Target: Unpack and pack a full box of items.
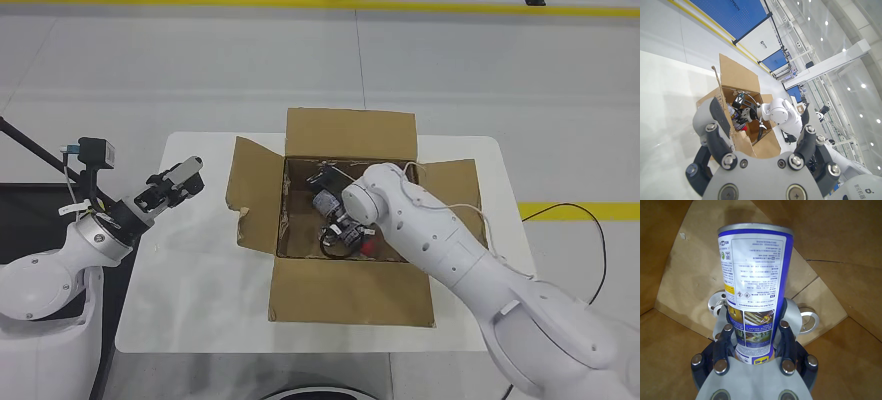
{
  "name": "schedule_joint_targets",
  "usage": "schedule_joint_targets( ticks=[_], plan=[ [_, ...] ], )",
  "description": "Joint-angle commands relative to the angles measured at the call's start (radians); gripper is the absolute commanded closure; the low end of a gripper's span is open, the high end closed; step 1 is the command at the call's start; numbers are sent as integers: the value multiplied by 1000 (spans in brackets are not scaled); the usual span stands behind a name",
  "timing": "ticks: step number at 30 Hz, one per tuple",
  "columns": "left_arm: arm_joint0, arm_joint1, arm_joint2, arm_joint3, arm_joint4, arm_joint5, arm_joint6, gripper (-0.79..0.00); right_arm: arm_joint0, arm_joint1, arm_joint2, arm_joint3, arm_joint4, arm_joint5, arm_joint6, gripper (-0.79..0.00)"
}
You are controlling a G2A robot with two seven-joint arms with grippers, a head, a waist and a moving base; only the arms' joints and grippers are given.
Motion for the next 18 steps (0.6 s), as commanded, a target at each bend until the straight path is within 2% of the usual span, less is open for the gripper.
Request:
schedule_joint_targets(
  ticks=[1, 9, 14, 18],
  plan=[
    [0, 0, 0, 0, 0, 0, 0, -785, -1, 1, 11, -9, -3, -12, 0, 0],
    [0, 0, 0, 0, 0, 0, 0, -785, -19, 35, 79, -143, -7, -111, 61, 0],
    [0, 0, 0, 0, 0, 0, 0, -785, -61, 84, 162, -307, -21, -143, 128, 0],
    [0, 0, 0, 0, 0, 0, 0, -785, -123, 136, 272, -481, -51, -143, 164, 0]
  ],
)
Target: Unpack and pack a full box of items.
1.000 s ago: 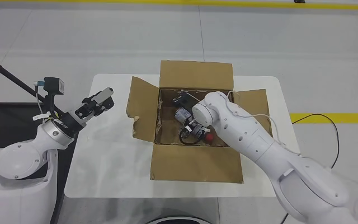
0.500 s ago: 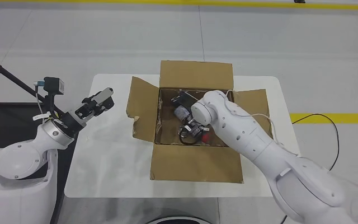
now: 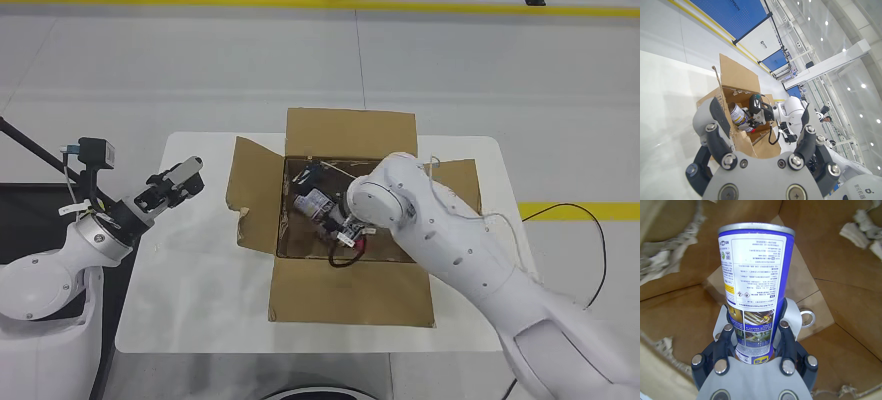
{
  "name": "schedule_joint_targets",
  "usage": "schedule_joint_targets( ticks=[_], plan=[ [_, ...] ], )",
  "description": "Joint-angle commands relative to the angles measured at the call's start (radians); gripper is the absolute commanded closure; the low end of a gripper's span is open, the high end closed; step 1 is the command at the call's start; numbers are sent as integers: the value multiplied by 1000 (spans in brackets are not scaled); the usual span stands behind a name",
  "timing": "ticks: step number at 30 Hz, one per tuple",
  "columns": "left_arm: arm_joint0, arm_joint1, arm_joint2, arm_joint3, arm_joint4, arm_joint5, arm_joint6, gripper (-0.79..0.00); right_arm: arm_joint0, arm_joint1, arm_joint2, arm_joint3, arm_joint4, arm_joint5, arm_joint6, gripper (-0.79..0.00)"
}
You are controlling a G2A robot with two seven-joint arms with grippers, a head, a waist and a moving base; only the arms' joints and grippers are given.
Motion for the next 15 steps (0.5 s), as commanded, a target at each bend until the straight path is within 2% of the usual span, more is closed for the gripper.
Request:
schedule_joint_targets(
  ticks=[1, 8, 15],
  plan=[
    [0, 0, 0, 0, 0, 0, 0, -785, -41, 31, 75, -107, -22, 2, 15, 0],
    [0, 0, 0, 0, 0, 0, 0, -785, -199, 114, 352, -432, -98, 26, 51, 0],
    [0, 0, 0, 0, 0, 0, 0, -785, -326, 165, 662, -600, -159, 111, 38, 0]
  ],
)
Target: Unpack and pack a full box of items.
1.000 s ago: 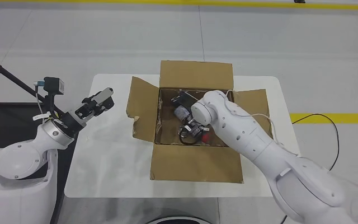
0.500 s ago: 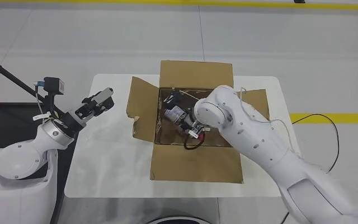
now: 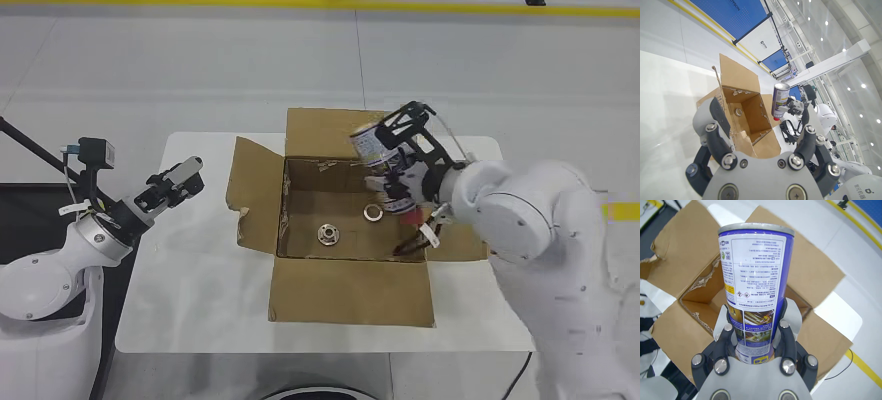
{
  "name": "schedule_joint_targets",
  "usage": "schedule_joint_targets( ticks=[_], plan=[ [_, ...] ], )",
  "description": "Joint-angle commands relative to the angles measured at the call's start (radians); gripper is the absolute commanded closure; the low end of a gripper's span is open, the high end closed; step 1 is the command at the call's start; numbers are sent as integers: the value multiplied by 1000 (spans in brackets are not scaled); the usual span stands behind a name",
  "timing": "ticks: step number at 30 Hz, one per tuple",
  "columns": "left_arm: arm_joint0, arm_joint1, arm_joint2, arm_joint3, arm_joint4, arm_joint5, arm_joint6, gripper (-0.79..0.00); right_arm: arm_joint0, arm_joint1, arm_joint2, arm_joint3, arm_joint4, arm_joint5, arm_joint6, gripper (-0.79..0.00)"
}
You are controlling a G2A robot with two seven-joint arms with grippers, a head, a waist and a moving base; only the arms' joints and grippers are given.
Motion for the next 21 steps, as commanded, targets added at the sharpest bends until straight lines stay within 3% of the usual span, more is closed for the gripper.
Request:
schedule_joint_targets(
  ticks=[1, 9, 15, 21],
  plan=[
    [0, 0, 0, 0, 0, 0, 0, -785, -35, 13, 110, -24, -13, 13, -2, 0],
    [0, 0, 0, 0, 0, 0, 0, -785, -76, 47, 333, 57, -62, 10, 39, 0],
    [0, 0, 0, 0, 0, 0, 0, -785, -34, 64, 367, 271, -108, -18, 79, 0],
    [0, 0, 0, 0, 0, 0, 0, -785, -11, 73, 381, 433, -75, -56, 37, 0]
  ],
)
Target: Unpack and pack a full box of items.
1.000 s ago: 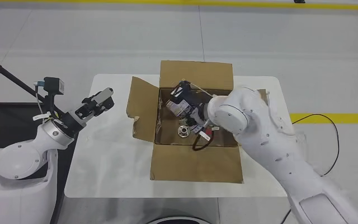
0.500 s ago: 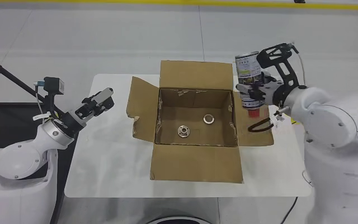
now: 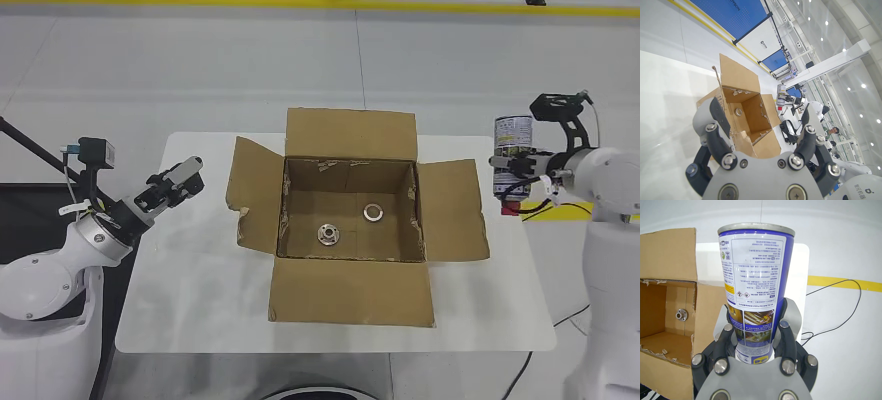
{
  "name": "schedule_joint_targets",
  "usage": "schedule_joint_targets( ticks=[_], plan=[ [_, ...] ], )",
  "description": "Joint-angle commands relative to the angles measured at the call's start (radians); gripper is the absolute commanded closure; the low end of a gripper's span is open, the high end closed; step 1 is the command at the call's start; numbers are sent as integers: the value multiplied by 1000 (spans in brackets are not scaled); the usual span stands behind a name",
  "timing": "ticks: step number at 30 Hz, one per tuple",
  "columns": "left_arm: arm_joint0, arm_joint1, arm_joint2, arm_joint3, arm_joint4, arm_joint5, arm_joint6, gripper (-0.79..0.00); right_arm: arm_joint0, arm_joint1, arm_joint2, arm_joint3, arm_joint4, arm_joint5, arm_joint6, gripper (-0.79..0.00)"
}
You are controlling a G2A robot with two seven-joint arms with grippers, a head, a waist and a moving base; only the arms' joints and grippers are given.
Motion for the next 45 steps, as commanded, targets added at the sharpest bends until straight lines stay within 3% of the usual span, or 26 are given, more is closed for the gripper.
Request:
schedule_joint_targets(
  ticks=[1, 5, 13, 14, 16, 17, 19, 20, 32, 45],
  plan=[
    [1, 0, 1, 2, -3, 1, 4, -785, -3, 3, 6, 24, 6, -10, -14, 0],
    [-18, 7, 35, 62, 31, 64, -26, -785, -11, 11, 16, 47, 14, -25, -27, 0],
    [-157, 23, 143, 177, 140, 165, -79, -785, -59, 27, 35, 31, 17, -31, -30, 0],
    [-170, 24, 156, 187, 149, 174, -82, -745, -68, 28, 36, 27, 17, -31, -28, 0],
    [-193, 26, 177, 202, 161, 186, -85, -385, -83, 32, 36, 17, 13, -29, -26, 0],
    [-202, 28, 187, 206, 168, 191, -88, -320, -92, 33, 35, 10, 12, -27, -26, 0],
    [-214, 30, 201, 211, 178, 200, -93, -77, -106, 36, 34, -2, 8, -20, -28, 0],
    [-218, 32, 206, 212, 183, 204, -97, -3, -112, 37, 35, -6, 10, -20, -28, 0],
    [-234, 50, 232, 224, 226, 227, -132, 0, -152, 52, 35, -33, 33, -11, -39, 0],
    [-249, 73, 201, 264, 231, 208, -178, 0, -168, 67, 24, -57, 50, 1, -25, 0]
  ],
)
